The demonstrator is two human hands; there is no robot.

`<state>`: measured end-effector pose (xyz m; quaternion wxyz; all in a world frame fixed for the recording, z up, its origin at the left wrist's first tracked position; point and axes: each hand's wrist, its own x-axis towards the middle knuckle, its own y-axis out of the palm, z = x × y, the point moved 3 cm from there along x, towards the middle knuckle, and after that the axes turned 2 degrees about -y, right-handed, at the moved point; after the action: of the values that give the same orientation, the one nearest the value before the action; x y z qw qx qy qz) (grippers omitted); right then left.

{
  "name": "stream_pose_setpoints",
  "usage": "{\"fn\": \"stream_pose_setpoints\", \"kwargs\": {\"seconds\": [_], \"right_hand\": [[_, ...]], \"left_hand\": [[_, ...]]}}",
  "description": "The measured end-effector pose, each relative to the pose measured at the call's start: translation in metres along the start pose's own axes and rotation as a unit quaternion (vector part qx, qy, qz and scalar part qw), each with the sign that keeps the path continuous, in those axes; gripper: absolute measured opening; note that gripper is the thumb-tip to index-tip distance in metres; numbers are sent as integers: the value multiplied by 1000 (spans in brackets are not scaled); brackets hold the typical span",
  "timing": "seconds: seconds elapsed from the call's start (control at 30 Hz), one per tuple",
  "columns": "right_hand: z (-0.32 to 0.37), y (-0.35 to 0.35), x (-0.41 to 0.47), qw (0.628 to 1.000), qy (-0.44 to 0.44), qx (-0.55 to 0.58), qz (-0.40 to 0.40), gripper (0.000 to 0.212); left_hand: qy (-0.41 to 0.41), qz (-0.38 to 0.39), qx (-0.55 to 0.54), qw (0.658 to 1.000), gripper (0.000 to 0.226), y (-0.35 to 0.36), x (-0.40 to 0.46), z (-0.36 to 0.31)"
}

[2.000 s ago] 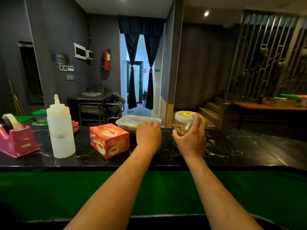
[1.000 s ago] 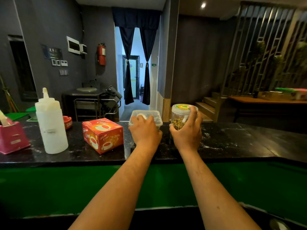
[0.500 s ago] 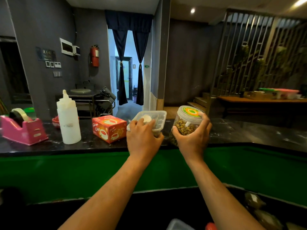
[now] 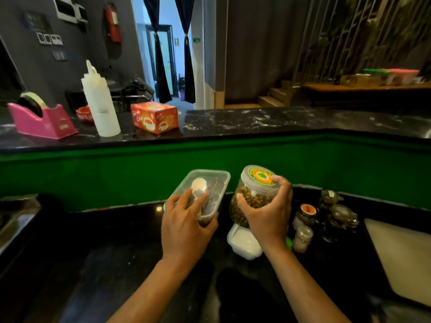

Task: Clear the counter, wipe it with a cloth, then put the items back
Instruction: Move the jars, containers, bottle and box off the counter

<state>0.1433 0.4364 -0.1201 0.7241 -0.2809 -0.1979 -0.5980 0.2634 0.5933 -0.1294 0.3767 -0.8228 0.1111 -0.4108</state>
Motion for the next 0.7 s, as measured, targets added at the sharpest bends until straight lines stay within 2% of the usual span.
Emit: {"fn": "stream_pose_setpoints", "kwargs": {"seconds": [0.3, 0.47, 0.6, 0.7], "right_hand": [[-68, -4, -101, 982, 83, -86, 145, 71], [-88, -6, -129, 966, 121, -116, 197, 70], [-93, -5, -136, 961, 146, -114, 205, 69], [-95, -4, -136, 958, 145, -110, 221, 71]], "left_hand": [[-34, 157, 37, 986, 64, 85, -89, 56], [-18, 194, 54, 979, 71, 106, -105, 62], [2, 202, 66, 977, 65, 118, -110, 61], [-17, 231, 75, 970, 69, 120, -117, 64]]}}
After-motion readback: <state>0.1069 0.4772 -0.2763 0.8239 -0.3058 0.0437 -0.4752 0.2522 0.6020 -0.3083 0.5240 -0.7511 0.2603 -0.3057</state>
